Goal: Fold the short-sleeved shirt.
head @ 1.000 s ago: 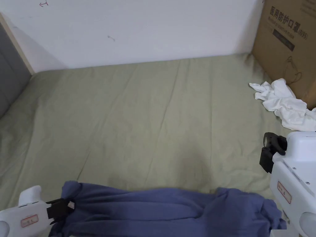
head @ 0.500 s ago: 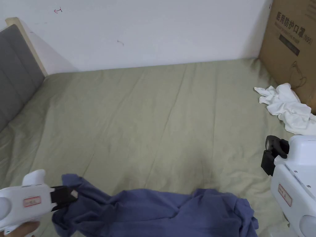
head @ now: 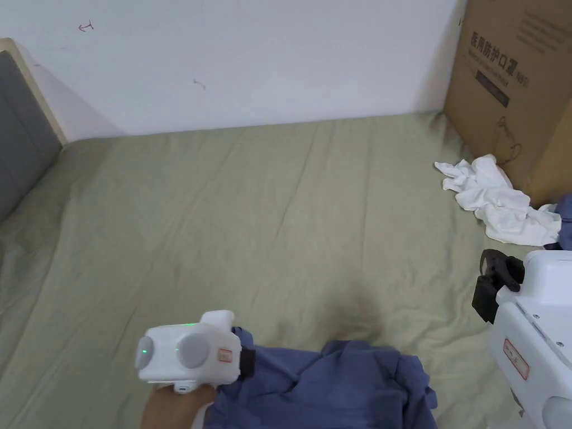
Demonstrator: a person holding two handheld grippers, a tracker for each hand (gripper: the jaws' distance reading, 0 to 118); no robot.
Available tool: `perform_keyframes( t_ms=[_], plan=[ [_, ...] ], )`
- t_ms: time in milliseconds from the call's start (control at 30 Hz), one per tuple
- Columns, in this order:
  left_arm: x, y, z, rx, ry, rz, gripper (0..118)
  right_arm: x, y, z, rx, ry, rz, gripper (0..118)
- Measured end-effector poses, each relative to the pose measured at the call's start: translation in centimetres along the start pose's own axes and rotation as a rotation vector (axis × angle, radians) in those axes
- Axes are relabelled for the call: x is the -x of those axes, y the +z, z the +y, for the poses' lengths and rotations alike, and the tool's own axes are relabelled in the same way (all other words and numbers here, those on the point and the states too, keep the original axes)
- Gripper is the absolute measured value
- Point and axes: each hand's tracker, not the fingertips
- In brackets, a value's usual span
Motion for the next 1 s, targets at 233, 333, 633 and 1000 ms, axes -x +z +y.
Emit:
perform_keyframes(
  t_ms=[233, 333, 633, 1000],
  plan=[
    [-2.7, -3.0, -1.1, 0.024, -0.090, 0.108, 14, -0.8, 0.4, -0.1, 0.007, 0.005, -0.016, 3],
    [-2.3, -1.8, -0.9, 0.006, -0.055, 0.014, 56, -0.9, 0.4, 0.0, 0.008, -0.008, -0.014, 3],
    [-0.4, 5.8, -0.3, -0.243, 0.010, -0.067, 101, -0.2, 0.2, 0.8, -0.008, -0.020, -0.001, 3],
    [6.3, 7.3, -1.7, -0.321, 0.066, 0.089, 108, 1.0, 0.0, 1.4, -0.018, -0.011, 0.029, 3]
  ],
)
